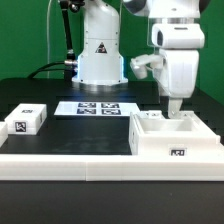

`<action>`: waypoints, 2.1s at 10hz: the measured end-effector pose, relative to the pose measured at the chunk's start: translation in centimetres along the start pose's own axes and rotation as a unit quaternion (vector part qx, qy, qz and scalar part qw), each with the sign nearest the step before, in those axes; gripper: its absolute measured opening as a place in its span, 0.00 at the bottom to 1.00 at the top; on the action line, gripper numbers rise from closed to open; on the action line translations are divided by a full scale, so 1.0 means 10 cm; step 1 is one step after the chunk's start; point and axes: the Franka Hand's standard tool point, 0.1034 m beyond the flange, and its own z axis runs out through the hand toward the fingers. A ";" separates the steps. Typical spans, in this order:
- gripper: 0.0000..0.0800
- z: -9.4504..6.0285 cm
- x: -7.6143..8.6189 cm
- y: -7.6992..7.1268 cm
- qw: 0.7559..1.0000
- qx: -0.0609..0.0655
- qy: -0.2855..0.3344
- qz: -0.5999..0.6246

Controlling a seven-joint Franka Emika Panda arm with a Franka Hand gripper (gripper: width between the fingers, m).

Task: Assemble cabinet

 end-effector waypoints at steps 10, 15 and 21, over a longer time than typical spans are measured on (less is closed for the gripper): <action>1.00 0.06 0.34 -0.54 0.999 0.017 0.007 0.029; 1.00 0.13 0.44 -0.61 0.999 0.027 0.009 0.025; 1.00 0.39 0.62 -0.80 0.999 0.036 0.024 0.018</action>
Offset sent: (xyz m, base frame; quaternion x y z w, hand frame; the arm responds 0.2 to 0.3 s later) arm 0.0000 0.0000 0.0000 0.0000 0.0000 0.0000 1.0000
